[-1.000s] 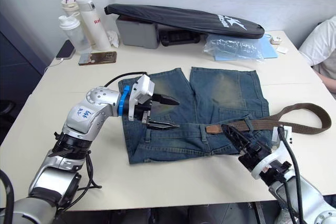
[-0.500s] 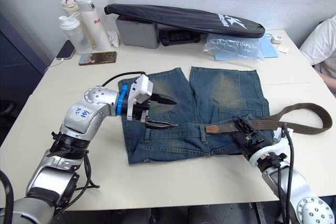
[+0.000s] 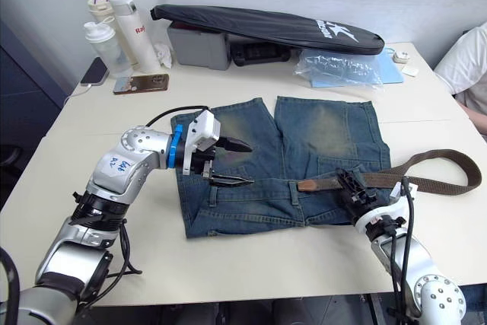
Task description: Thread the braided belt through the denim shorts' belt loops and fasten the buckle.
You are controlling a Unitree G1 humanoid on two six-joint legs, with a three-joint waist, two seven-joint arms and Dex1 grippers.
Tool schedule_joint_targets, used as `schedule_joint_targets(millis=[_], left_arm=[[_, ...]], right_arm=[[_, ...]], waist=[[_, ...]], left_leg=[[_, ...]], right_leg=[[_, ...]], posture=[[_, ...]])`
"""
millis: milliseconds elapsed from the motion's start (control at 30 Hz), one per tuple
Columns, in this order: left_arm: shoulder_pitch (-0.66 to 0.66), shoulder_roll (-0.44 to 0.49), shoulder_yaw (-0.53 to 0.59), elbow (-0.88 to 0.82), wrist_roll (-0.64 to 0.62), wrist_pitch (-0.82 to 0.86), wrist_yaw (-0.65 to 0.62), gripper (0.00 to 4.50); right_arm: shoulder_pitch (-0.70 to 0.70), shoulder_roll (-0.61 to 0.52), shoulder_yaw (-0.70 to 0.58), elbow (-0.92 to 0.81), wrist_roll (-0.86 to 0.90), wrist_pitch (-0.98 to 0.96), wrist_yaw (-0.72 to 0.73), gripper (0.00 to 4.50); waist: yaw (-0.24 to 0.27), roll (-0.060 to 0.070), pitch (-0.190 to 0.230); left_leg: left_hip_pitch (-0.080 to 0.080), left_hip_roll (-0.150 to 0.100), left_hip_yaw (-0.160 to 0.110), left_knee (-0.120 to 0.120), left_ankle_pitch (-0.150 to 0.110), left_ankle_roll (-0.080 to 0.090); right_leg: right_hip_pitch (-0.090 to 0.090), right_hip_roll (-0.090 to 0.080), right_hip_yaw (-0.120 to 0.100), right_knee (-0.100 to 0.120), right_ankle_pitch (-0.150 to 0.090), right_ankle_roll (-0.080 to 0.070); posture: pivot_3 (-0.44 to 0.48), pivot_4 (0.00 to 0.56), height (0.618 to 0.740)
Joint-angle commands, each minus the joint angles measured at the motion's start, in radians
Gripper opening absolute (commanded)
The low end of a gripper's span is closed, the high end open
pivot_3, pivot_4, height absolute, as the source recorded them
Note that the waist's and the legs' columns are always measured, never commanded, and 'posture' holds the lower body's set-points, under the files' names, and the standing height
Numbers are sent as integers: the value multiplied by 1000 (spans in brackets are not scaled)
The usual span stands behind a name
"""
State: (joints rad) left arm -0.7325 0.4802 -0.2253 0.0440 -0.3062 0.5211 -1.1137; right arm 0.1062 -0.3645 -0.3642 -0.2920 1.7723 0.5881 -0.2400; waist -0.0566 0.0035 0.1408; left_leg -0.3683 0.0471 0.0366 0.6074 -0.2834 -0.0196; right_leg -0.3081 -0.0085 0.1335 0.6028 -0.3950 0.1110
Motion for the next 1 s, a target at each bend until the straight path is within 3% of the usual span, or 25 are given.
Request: schedule_joint_targets(millis=[33, 167, 433, 700, 1000], left_arm=[[-5, 2, 4, -27, 0, -5, 5, 4500], [-2, 7, 5, -35, 0, 2, 7, 4500], [21, 23, 3, -66, -2, 18, 12, 4500], [18, 28, 0, -71, 0, 21, 4, 4500], [7, 40, -8, -61, 4, 12, -12, 4500]], right_arm=[[-27, 13, -14, 18, -18, -2, 44, 1923], [-40, 15, -21, 39, -29, 11, 69, 12], [9, -57, -51, 30, -59, 88, 204, 12], [34, -31, -86, 49, -71, 83, 264, 12], [20, 57, -5, 26, -172, 75, 291, 12]], waist=[[0, 1, -1], [0, 2, -1], [1, 2, -1], [1, 1, 0], [0, 2, -1]], left_leg=[[0, 0, 0, 0, 0, 0], [0, 0, 0, -1, 0, -1], [0, 0, 0, -3, 1, -1], [0, 0, 0, -3, 1, -1], [0, 0, 0, -4, 1, -1]], right_leg=[[0, 0, 0, 0, 0, 0], [0, 0, 0, 0, 0, 0], [0, 0, 0, 0, 0, 0], [0, 0, 0, -2, 0, 0], [0, 0, 0, -2, 0, 0]], posture=[[0, 150, 740], [0, 150, 740], [0, 150, 740], [0, 150, 740], [0, 150, 740]])
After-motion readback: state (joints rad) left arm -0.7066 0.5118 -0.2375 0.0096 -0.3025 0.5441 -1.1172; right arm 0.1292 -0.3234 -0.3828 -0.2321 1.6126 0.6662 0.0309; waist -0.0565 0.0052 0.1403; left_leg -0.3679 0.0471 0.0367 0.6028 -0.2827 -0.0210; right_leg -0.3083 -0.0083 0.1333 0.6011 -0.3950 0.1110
